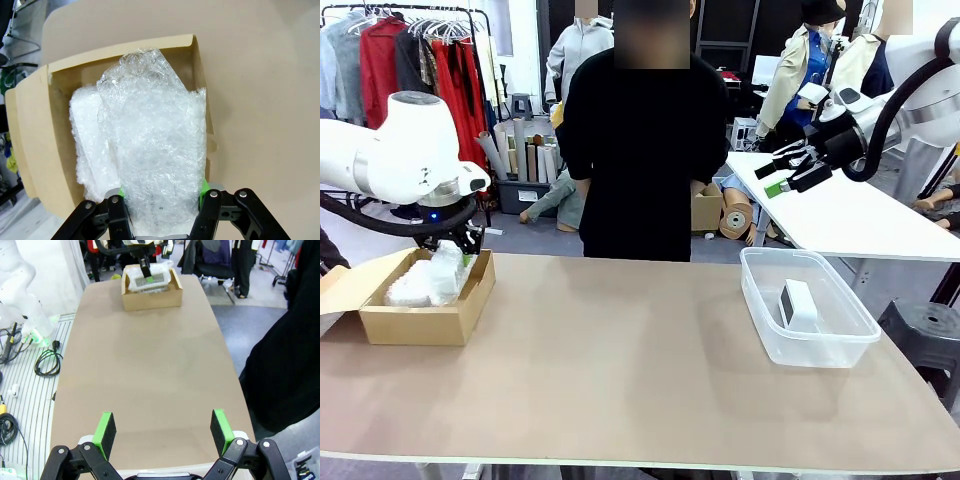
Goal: Separate and place wrapped and unwrapped clocks.
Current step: If the picked Digital clock is wrapped, place it in the Package Box ; if not, place it in the Organizing box.
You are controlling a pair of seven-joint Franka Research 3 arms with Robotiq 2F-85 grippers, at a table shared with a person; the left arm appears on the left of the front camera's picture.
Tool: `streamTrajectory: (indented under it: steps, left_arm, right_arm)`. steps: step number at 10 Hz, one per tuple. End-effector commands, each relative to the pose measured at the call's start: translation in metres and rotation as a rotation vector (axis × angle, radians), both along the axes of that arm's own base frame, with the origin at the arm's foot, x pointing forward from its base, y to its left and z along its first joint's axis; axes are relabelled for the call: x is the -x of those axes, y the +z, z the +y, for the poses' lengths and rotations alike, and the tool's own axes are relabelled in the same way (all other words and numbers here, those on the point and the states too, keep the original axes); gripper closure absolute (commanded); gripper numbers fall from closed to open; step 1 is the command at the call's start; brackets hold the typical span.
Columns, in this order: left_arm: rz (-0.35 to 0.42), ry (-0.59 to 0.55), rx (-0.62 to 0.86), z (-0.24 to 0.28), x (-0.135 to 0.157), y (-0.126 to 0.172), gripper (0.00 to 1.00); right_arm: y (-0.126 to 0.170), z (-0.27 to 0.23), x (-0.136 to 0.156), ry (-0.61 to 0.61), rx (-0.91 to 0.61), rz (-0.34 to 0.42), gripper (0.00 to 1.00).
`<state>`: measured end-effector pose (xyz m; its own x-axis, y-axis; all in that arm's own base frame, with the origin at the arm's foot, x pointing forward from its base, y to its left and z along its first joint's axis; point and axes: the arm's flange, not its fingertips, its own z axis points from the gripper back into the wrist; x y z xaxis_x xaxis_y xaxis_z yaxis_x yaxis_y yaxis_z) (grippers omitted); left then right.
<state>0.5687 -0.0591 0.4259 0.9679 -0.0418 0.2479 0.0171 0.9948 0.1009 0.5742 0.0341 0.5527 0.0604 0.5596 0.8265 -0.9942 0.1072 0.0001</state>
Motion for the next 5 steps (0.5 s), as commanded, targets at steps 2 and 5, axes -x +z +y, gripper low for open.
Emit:
streamTrajectory:
  steps: [2,5]
  left_arm:
    - [0.002,-0.011,0.02,0.001,0.0,-0.009,1.0]
    - [0.02,-0.006,0.05,0.003,-0.003,-0.019,1.0]
  right_arm:
    - [0.002,0.0,0.0,-0.002,0.0,-0.006,0.0]
    - [0.002,0.0,0.0,-0.002,0.0,-0.006,0.0]
